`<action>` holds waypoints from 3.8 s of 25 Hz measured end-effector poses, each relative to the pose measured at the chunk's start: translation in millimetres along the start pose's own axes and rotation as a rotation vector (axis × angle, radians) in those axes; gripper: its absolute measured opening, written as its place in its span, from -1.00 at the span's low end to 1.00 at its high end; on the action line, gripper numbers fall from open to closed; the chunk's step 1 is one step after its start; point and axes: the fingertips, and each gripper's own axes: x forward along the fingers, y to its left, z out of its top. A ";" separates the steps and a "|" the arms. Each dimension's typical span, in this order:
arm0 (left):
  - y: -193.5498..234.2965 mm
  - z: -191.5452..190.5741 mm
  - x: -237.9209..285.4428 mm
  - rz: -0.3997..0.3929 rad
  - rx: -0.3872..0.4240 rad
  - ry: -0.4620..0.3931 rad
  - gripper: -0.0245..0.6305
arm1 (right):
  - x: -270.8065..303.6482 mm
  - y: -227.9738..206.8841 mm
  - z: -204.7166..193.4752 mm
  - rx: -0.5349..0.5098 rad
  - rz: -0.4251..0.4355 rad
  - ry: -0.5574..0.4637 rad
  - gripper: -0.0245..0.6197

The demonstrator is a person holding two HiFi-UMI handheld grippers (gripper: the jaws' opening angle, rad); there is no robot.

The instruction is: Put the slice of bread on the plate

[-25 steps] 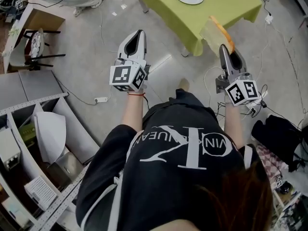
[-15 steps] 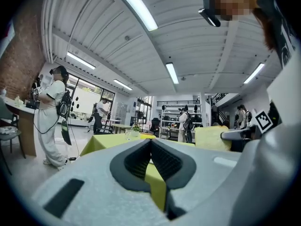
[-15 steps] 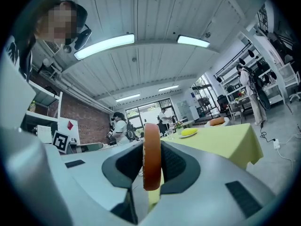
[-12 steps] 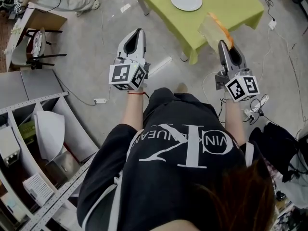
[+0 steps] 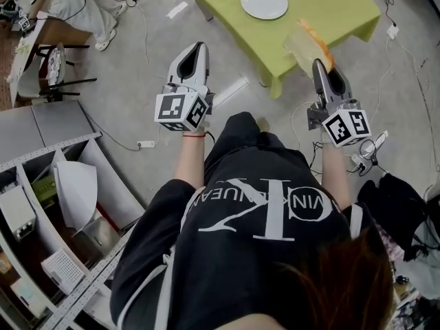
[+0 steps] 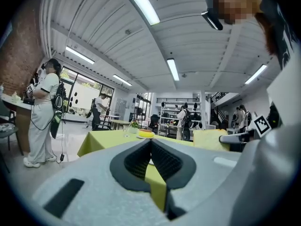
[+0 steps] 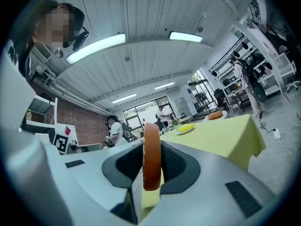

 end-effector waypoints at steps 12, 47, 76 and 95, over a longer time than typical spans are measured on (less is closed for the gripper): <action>42.0 -6.3 63.2 -0.025 -0.055 0.031 -0.90 | 67.8 -16.1 1.2 0.000 -0.014 0.048 -0.64; 41.8 -29.4 249.3 -0.295 -0.096 0.110 -0.90 | 197.6 -57.3 -26.8 0.362 -0.027 0.176 -0.63; 92.9 -25.3 243.2 0.012 -0.157 0.075 -0.90 | 258.1 -79.8 -74.2 0.600 0.089 0.565 -0.41; 98.0 -20.9 242.7 0.010 -0.159 0.064 -0.90 | 246.0 -80.5 -87.4 0.328 0.071 0.747 0.11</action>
